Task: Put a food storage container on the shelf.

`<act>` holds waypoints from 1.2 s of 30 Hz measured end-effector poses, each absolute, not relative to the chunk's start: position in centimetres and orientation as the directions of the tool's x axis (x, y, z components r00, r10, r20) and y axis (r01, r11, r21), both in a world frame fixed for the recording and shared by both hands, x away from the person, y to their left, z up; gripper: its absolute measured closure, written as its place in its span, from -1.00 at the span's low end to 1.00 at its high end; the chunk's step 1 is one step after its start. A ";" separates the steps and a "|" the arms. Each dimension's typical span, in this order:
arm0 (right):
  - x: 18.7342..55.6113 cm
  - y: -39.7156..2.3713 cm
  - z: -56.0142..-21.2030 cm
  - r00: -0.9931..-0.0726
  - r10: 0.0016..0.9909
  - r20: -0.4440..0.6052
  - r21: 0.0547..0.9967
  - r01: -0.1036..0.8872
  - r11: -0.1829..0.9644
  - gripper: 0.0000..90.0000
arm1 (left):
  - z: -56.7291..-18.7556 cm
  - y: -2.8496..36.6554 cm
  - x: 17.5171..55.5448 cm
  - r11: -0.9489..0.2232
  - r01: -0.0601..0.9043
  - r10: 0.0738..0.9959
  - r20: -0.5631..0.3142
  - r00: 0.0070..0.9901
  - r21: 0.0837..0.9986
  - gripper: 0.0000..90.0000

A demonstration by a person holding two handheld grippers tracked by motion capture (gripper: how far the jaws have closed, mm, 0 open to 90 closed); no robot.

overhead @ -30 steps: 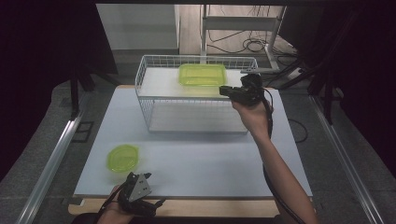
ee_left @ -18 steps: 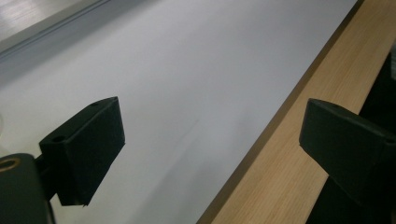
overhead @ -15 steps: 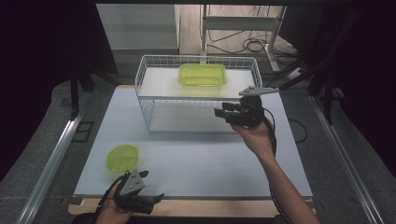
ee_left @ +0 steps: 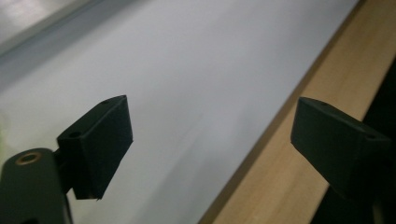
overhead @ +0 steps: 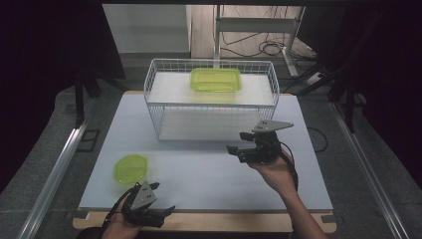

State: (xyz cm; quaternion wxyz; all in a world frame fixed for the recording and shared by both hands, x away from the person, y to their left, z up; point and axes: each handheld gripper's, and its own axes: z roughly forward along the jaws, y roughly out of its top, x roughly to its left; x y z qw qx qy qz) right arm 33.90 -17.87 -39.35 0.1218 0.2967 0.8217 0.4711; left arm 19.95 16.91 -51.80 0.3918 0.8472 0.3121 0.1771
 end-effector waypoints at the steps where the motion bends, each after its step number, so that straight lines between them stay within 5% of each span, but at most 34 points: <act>1: 33.7 -18.1 -39.6 -0.794 0.602 0.084 0.847 0.375 0.377 -0.34 | -51.8 16.8 19.9 -0.504 0.390 0.666 0.059 0.744 0.771 -0.69; 18: 30.4 -20.9 -44.4 -0.763 0.639 0.094 0.832 0.413 0.370 -0.41 | -51.5 16.9 19.9 -0.501 0.402 0.685 0.068 0.725 0.767 -0.61; 36: 29.1 -21.2 -48.0 -0.767 0.642 -0.001 0.787 0.395 0.473 -0.73 | -52.1 17.4 20.4 -0.490 0.396 0.691 0.070 0.719 0.776 -0.83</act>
